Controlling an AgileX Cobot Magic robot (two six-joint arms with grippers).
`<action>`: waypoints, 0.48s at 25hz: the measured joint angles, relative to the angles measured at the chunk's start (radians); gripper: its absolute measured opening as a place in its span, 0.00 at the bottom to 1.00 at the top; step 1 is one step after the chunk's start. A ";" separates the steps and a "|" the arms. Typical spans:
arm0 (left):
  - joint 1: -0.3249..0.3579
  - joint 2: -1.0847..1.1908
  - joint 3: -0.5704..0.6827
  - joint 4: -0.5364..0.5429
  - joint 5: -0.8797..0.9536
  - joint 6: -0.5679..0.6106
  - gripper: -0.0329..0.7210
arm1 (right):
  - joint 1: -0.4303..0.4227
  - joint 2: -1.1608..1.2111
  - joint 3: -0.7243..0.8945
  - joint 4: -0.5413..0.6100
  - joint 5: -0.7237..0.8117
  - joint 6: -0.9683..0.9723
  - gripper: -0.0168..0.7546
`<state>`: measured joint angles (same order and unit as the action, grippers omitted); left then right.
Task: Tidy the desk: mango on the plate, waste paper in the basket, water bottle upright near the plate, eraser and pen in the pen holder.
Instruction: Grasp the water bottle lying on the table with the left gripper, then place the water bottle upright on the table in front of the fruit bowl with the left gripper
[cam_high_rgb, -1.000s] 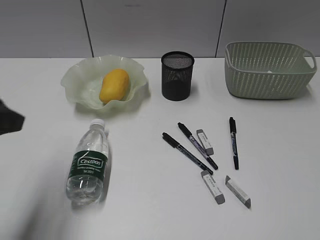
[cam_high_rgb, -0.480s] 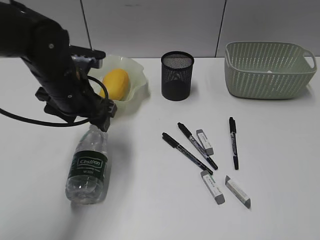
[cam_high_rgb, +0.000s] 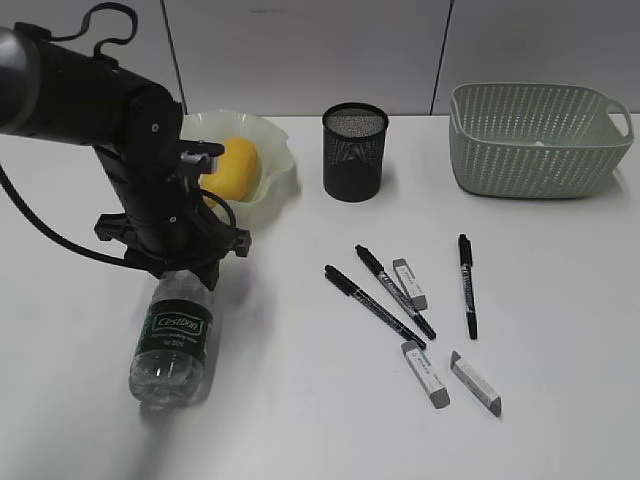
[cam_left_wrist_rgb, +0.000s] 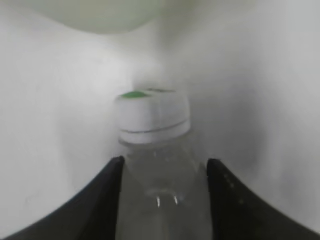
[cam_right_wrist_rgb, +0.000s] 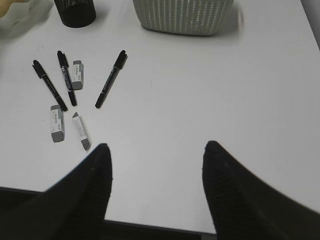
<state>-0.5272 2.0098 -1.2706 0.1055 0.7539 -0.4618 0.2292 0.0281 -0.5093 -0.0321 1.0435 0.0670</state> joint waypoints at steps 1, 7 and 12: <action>0.000 -0.007 0.000 0.000 -0.002 -0.001 0.53 | 0.000 0.000 0.000 0.000 0.000 0.000 0.61; 0.000 -0.262 0.214 0.037 -0.248 -0.003 0.52 | 0.000 0.000 0.000 0.000 0.000 0.000 0.58; 0.065 -0.545 0.571 0.283 -0.940 0.025 0.51 | 0.000 0.000 0.000 0.000 0.000 0.000 0.56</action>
<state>-0.4622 1.4646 -0.6994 0.3885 -0.1864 -0.4370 0.2292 0.0281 -0.5093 -0.0321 1.0432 0.0668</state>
